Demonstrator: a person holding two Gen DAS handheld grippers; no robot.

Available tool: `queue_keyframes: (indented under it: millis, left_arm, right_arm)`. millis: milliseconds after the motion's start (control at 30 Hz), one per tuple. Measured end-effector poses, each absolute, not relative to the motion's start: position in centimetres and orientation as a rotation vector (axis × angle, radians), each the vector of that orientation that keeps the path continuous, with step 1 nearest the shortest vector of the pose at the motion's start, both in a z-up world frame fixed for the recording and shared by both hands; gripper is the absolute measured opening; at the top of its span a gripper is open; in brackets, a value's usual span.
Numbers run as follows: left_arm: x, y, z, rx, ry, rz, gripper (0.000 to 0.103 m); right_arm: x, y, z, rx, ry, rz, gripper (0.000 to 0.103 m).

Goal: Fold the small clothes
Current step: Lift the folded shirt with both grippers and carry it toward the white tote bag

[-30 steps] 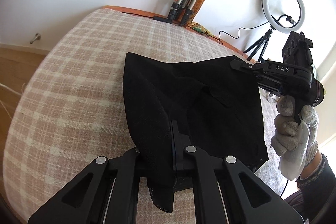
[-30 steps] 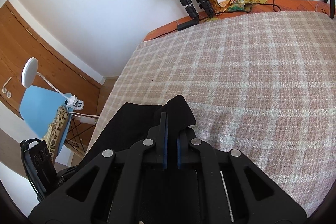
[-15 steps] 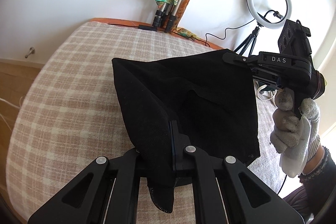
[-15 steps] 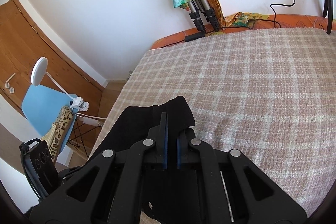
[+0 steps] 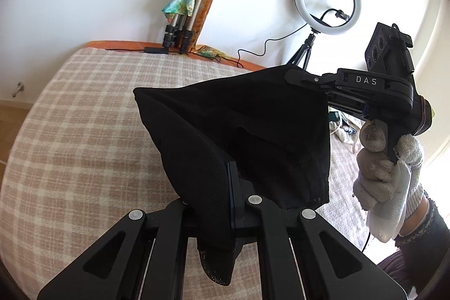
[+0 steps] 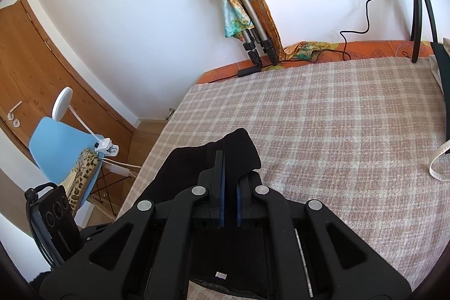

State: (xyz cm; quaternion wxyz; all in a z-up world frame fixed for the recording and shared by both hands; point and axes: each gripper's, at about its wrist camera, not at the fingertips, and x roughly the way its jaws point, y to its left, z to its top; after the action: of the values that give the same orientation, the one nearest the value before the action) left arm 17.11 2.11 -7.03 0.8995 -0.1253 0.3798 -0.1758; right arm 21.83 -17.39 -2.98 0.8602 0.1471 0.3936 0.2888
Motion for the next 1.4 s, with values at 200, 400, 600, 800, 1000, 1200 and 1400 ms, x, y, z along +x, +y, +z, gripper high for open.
queue_keyframes:
  millis: [200,400,600,800,1000,1200,1400]
  left_arm:
    - [18.0,-1.0,-5.9,-0.234,0.772,-0.422,0.005]
    - [19.7,-5.1,-4.7,-0.214,0.764,-0.475,0.005]
    - [21.2,-10.4,-3.0,-0.174,0.747,-0.529,0.005]
    - [22.6,-16.6,-1.2,-0.15,0.729,-0.589,0.005]
    - [24.5,-21.9,-0.2,-0.124,0.717,-0.641,0.005]
    - [27.1,-26.8,0.5,-0.103,0.705,-0.674,0.005]
    - [30.1,-31.3,1.5,-0.06,0.674,-0.69,0.005]
  right_arm:
    - [21.4,-21.5,-1.2,0.318,0.787,0.563,0.007]
    - [21.5,-26.5,0.2,0.347,0.751,0.524,0.007]
    - [21.6,-31.9,1.3,0.363,0.723,0.473,0.007]
    - [22.3,-37.7,2.5,0.385,0.703,0.409,0.007]
    - [23.1,-43.2,3.9,0.393,0.679,0.342,0.007]
    - [25.0,-48.9,5.3,0.409,0.644,0.272,0.007]
    - [27.4,-53.9,6.3,0.395,0.612,0.199,0.007]
